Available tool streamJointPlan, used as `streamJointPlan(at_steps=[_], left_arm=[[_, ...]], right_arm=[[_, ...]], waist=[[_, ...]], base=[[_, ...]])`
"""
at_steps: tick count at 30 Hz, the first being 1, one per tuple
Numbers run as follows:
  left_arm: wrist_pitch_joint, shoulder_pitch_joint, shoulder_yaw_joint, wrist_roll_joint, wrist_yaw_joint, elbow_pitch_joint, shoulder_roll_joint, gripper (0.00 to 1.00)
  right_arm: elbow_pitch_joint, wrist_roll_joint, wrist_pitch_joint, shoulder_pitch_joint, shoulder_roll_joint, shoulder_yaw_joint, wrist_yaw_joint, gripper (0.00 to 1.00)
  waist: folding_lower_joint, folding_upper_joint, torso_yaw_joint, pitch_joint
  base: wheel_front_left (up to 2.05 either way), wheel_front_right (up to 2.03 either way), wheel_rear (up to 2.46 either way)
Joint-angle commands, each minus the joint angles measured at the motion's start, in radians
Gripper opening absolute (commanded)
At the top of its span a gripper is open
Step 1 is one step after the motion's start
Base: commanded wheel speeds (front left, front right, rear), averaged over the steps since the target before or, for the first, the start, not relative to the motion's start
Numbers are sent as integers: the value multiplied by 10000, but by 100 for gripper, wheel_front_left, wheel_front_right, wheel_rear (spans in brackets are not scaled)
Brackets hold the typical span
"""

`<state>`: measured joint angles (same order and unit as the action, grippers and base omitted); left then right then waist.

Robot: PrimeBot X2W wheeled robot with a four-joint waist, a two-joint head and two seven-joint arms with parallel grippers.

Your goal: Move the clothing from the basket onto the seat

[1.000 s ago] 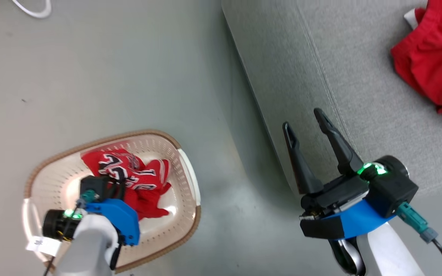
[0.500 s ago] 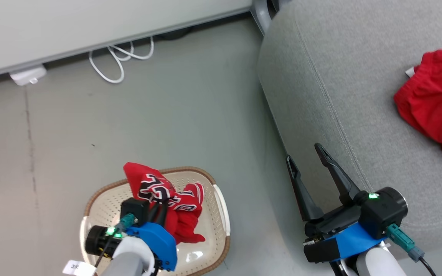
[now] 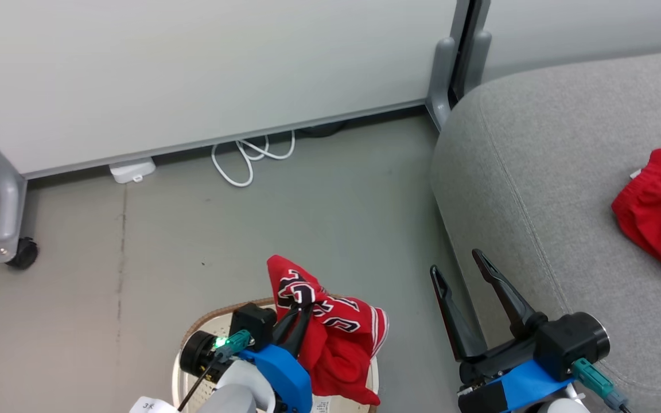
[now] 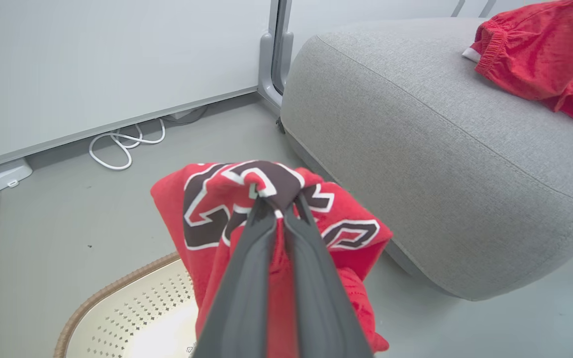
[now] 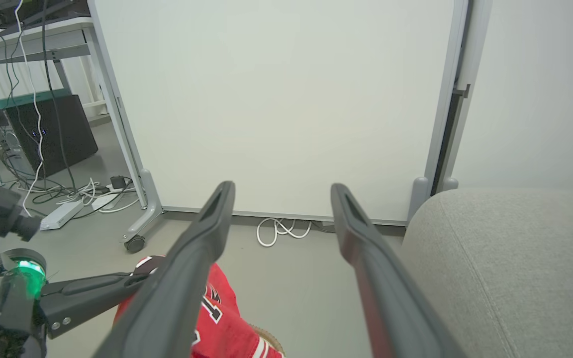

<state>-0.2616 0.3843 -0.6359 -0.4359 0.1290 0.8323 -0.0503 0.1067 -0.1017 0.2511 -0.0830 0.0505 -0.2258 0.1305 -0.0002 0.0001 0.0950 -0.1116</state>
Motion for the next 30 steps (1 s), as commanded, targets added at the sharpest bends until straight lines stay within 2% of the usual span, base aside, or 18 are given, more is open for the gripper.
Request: streamJointPlan(at_steps=[1, 15, 30], left_arm=[[-50, 81, -150, -67, 13, -158, -3, 0], [-50, 1207, -1271, -790, -92, -958, -1, 0], [-45, 2631, -2682, -2033, -446, -1212, -7, 0]], right_arm=[[-25, 19, -38, 173, -3, 24, 5, 100], [-51, -51, -285, 781, -3, 130, 5, 100], [-63, -145, -372, 1018, -3, -15, 5, 100]], waist=[[2, -1, -189, 228], [2, -1, -772, 797], [2, -1, -953, 1079]], base=[[0, 0, 0], [0, 0, 0], [0, 0, 0]])
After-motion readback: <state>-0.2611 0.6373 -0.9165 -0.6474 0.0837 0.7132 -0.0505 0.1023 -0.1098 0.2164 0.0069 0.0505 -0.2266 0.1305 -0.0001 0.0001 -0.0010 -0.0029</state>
